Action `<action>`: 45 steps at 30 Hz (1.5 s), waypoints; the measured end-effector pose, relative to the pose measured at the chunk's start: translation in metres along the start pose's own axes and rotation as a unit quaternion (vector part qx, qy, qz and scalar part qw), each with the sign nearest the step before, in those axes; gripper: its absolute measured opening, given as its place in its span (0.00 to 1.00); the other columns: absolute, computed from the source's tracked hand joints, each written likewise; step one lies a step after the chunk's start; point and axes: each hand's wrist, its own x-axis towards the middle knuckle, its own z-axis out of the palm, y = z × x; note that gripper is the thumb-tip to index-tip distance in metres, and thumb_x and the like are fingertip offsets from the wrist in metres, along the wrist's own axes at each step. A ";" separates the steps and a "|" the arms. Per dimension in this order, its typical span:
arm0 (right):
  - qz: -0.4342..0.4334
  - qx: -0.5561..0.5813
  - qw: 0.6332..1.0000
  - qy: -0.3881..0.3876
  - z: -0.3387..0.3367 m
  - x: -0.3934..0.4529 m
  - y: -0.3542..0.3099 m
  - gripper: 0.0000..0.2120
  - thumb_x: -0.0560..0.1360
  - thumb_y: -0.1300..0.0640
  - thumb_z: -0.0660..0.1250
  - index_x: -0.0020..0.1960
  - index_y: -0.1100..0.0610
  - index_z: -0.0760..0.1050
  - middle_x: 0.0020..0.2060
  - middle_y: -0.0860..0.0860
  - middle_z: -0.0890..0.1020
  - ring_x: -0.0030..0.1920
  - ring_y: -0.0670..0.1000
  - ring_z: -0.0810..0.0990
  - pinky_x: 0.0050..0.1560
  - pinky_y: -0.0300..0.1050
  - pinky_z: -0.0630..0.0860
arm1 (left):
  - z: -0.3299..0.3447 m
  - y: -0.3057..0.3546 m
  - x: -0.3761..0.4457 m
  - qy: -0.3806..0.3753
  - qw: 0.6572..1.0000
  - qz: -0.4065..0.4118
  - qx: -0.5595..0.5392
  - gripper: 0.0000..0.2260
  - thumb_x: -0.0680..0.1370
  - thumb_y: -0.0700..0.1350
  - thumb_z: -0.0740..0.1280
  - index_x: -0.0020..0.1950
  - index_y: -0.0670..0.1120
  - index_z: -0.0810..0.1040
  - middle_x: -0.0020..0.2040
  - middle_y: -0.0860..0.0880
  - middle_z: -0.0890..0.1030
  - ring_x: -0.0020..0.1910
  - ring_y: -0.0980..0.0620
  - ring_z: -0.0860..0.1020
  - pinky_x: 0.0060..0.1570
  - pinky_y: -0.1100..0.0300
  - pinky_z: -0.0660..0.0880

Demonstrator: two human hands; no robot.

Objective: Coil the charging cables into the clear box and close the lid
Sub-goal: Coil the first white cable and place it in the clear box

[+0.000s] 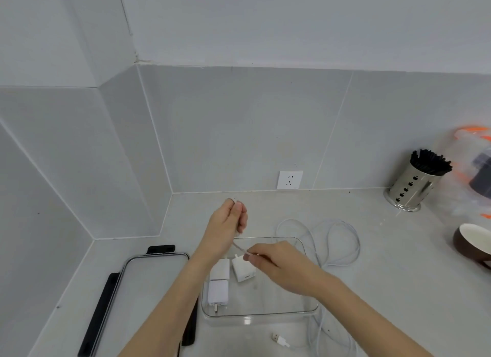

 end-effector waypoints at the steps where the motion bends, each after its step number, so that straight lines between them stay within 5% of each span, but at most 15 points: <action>1: -0.010 -0.046 0.999 0.010 -0.009 0.001 -0.002 0.15 0.80 0.51 0.56 0.50 0.60 0.77 0.30 0.51 0.77 0.30 0.49 0.71 0.40 0.47 0.70 | 0.001 -0.002 -0.002 -0.021 0.999 -0.001 0.040 0.12 0.81 0.41 0.54 0.38 0.44 0.69 0.29 0.50 0.72 0.25 0.58 0.69 0.31 0.67 0.67; 5: -0.022 -0.082 0.995 0.053 -0.048 0.007 -0.009 0.08 0.73 0.50 0.68 0.43 0.54 0.81 0.26 0.45 0.77 0.29 0.46 0.71 0.38 0.44 0.71 | 0.010 -0.005 -0.021 -0.126 0.988 -0.055 0.073 0.13 0.81 0.42 0.55 0.36 0.42 0.68 0.26 0.50 0.73 0.23 0.57 0.68 0.29 0.64 0.65; 9: -0.004 0.115 0.989 0.095 -0.075 0.019 -0.008 0.03 0.67 0.57 0.75 0.38 0.55 0.82 0.38 0.55 0.85 0.39 0.55 0.80 0.42 0.43 0.75 | 0.017 0.001 -0.036 -0.184 0.955 -0.148 -0.178 0.19 0.81 0.47 0.50 0.40 0.40 0.74 0.23 0.49 0.68 0.22 0.53 0.65 0.27 0.62 0.62; 13: 0.001 0.273 0.957 0.095 -0.068 0.027 0.003 0.02 0.70 0.62 0.72 0.41 0.56 0.82 0.28 0.48 0.79 0.29 0.43 0.72 0.32 0.33 0.68 | 0.017 0.020 -0.039 -0.211 0.897 -0.173 -0.349 0.17 0.76 0.51 0.53 0.36 0.42 0.74 0.20 0.53 0.64 0.19 0.57 0.61 0.23 0.66 0.59; 17: 0.023 0.354 0.928 0.114 -0.031 0.030 0.016 0.14 0.78 0.59 0.60 0.39 0.49 0.81 0.23 0.47 0.72 0.23 0.44 0.67 0.28 0.35 0.66 | 0.011 0.038 -0.030 -0.191 0.871 -0.125 -0.435 0.15 0.76 0.48 0.53 0.34 0.44 0.72 0.20 0.54 0.65 0.18 0.59 0.63 0.20 0.67 0.62; 20: 0.047 0.352 0.932 0.079 -0.006 0.026 0.018 0.18 0.80 0.57 0.57 0.35 0.48 0.77 0.24 0.48 0.74 0.23 0.46 0.71 0.33 0.40 0.69 | 0.009 0.043 -0.019 -0.135 0.888 -0.087 -0.430 0.15 0.80 0.46 0.50 0.36 0.44 0.67 0.21 0.54 0.64 0.19 0.58 0.63 0.21 0.67 0.64; 23: 0.055 0.262 0.963 0.022 0.011 0.015 0.013 0.15 0.81 0.53 0.54 0.46 0.48 0.78 0.27 0.50 0.75 0.27 0.45 0.73 0.36 0.36 0.70 | 0.005 0.041 -0.006 -0.064 0.927 -0.050 -0.366 0.15 0.82 0.46 0.49 0.37 0.45 0.66 0.22 0.55 0.64 0.21 0.58 0.64 0.25 0.67 0.65; 28: 0.026 0.057 0.997 -0.043 0.008 0.000 -0.003 0.17 0.82 0.51 0.50 0.58 0.57 0.73 0.30 0.47 0.73 0.32 0.47 0.73 0.40 0.40 0.71 | 0.001 0.024 0.004 0.027 0.995 0.019 -0.090 0.14 0.82 0.43 0.51 0.38 0.45 0.67 0.24 0.54 0.71 0.24 0.59 0.69 0.29 0.68 0.68; 30: -0.001 -0.038 0.998 -0.042 0.000 -0.003 -0.011 0.17 0.82 0.50 0.49 0.56 0.59 0.72 0.33 0.52 0.76 0.37 0.54 0.76 0.44 0.49 0.72 | 0.003 0.013 0.001 0.025 0.999 0.041 0.021 0.13 0.82 0.42 0.52 0.38 0.43 0.67 0.28 0.50 0.74 0.25 0.60 0.71 0.31 0.70 0.70; 34: -0.049 -0.158 0.986 0.014 -0.022 -0.001 -0.020 0.14 0.80 0.50 0.55 0.50 0.57 0.76 0.37 0.56 0.81 0.38 0.56 0.77 0.42 0.48 0.69 | 0.008 -0.002 -0.010 -0.037 0.990 0.039 0.130 0.13 0.81 0.43 0.54 0.39 0.39 0.69 0.27 0.51 0.75 0.24 0.61 0.71 0.31 0.70 0.69; 40: -0.020 0.024 0.996 0.085 -0.065 0.016 -0.010 0.06 0.67 0.51 0.74 0.38 0.53 0.82 0.31 0.53 0.80 0.31 0.46 0.72 0.37 0.42 0.70 | 0.016 0.003 -0.037 -0.145 0.983 -0.094 -0.059 0.19 0.81 0.50 0.51 0.35 0.43 0.69 0.20 0.52 0.69 0.21 0.54 0.64 0.27 0.63 0.62; 45: -0.036 0.248 0.966 0.064 -0.076 0.022 -0.004 0.02 0.69 0.64 0.72 0.40 0.59 0.82 0.31 0.45 0.82 0.33 0.41 0.78 0.36 0.31 0.73 | 0.014 0.023 -0.041 -0.224 0.918 -0.140 -0.295 0.20 0.78 0.54 0.53 0.31 0.47 0.71 0.20 0.56 0.62 0.18 0.59 0.59 0.24 0.64 0.54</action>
